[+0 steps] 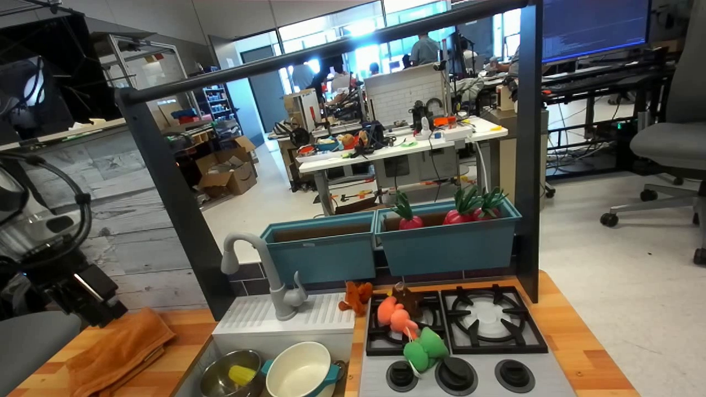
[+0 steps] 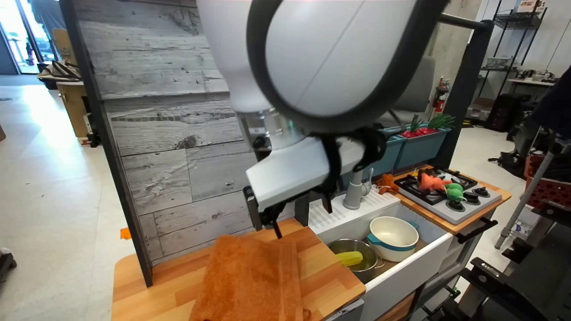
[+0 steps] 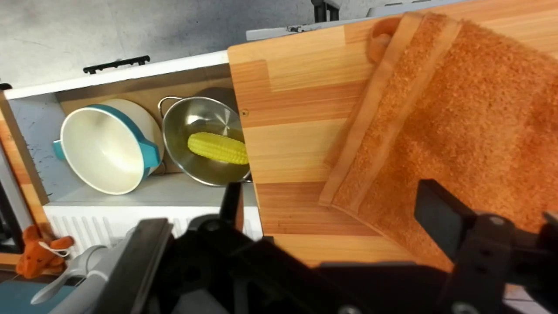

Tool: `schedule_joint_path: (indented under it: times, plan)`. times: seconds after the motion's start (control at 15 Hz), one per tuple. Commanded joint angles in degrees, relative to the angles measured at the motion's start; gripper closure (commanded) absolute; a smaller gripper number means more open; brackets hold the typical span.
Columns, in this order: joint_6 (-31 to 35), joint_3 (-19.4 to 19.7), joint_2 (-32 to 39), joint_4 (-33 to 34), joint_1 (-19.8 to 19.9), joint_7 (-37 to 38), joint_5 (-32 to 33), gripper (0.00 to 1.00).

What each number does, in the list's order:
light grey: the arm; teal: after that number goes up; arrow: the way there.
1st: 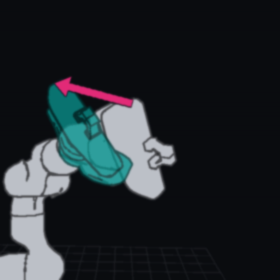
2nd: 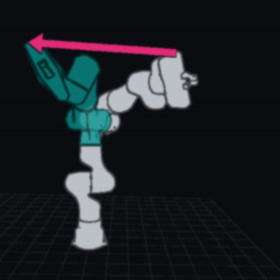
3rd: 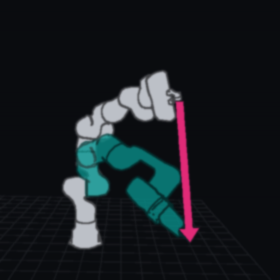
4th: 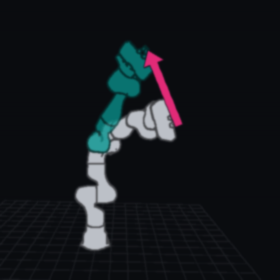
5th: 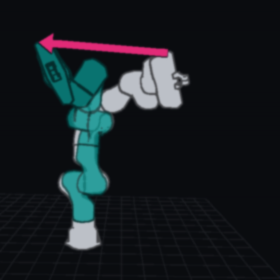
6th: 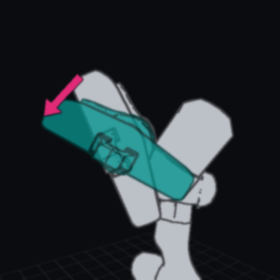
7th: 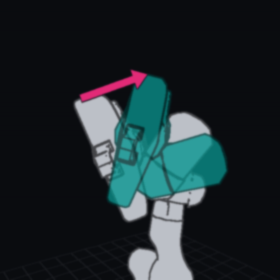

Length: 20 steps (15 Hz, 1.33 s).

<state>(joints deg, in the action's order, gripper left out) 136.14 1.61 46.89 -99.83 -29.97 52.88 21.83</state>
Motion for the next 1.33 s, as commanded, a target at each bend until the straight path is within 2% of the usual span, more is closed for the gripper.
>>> schedule_joint_path:
  times: [0.0, 0.07, 0.13, 0.2, 0.4, 0.47, 0.6, 0.93, 1.13, 1.2, 1.27]
  plan:
    - [-2.17, -3.05, 11.71, 13.97, 3.79, -7.14, -5.33, 0.00]
    - [-1.56, -5.46, 12.77, 15.18, 6.50, -12.74, -7.97, 0.00]
    - [-0.43, -5.93, 12.85, 14.89, 7.36, -16.45, -9.05, 0.00]
    - [0.22, -1.91, 10.99, 11.21, 2.79, -10.60, -8.05, 0.00]
    - [0.25, -3.31, 12.86, 13.99, 5.51, -15.98, -10.05, 0.00]
    - [3.57, -1.33, 12.50, 12.85, 4.39, -11.23, -10.09, 0.00]
    - [7.53, 0.08, 13.39, 12.82, 3.30, -5.45, -12.03, 0.00]
    - [10.68, 3.26, 20.36, 19.24, -2.38, 4.67, -11.64, 0.00]
    - [9.69, 3.46, 24.46, 23.34, -4.71, 6.62, -11.01, 0.00]
    - [9.42, 2.59, 21.24, 19.32, -3.37, 4.89, -11.50, 0.00]
    - [9.44, 2.72, 22.07, 19.98, -3.98, 5.17, -11.51, 0.00]
